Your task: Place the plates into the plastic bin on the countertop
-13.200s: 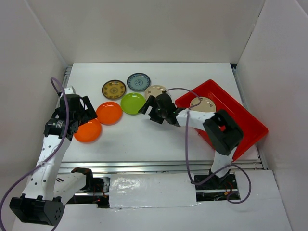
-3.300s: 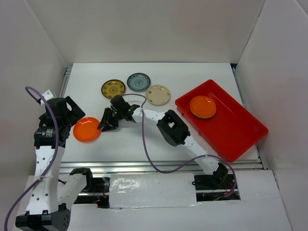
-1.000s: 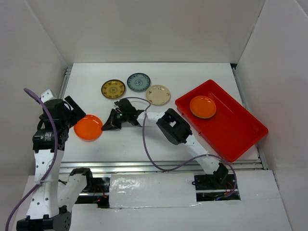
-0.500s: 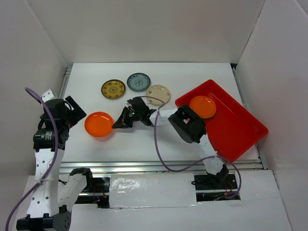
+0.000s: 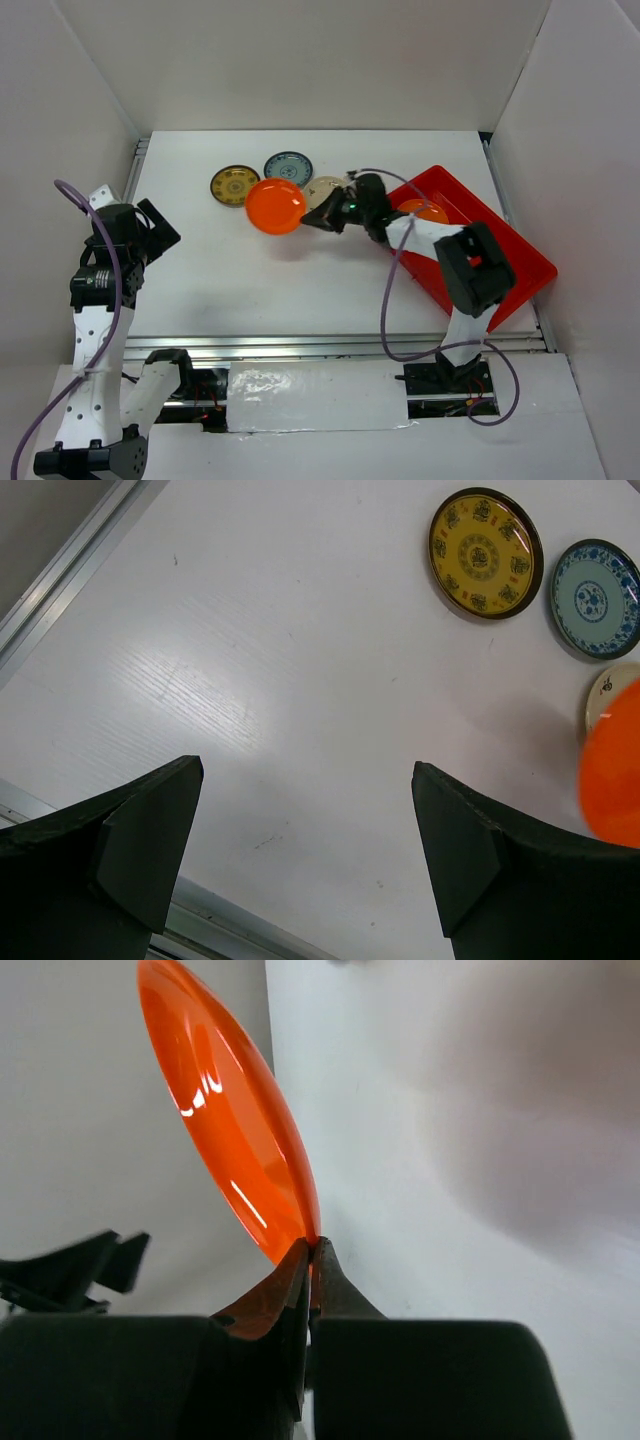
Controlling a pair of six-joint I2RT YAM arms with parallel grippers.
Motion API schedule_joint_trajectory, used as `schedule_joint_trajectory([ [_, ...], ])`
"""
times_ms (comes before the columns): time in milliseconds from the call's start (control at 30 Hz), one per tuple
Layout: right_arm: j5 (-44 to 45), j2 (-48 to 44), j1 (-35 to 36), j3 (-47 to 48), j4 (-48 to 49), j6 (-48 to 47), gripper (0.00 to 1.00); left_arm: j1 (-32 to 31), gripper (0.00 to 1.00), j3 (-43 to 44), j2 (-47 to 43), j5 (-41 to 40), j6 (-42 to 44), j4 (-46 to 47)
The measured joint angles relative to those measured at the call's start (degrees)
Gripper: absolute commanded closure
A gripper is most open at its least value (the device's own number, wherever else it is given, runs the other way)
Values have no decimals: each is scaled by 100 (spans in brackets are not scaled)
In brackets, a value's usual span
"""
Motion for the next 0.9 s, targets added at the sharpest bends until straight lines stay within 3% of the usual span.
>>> schedule_joint_trajectory([
  [233, 212, -1620, -1978, -1027, -555, -619, 100, -2, 1, 0, 17, 63, 4, 2],
  [567, 297, -2822, -4522, -1947, -1552, -1390, 100, -2, 1, 0, 87, 83, 17, 7],
  [733, 262, -2852, -5263, -2288, -1792, -1593, 100, -2, 1, 0, 122, 98, 20, 7],
  [900, 74, -2564, -5313, -2310, -1799, -1729, 98, 0, 1, -7, 136, 127, 52, 26],
])
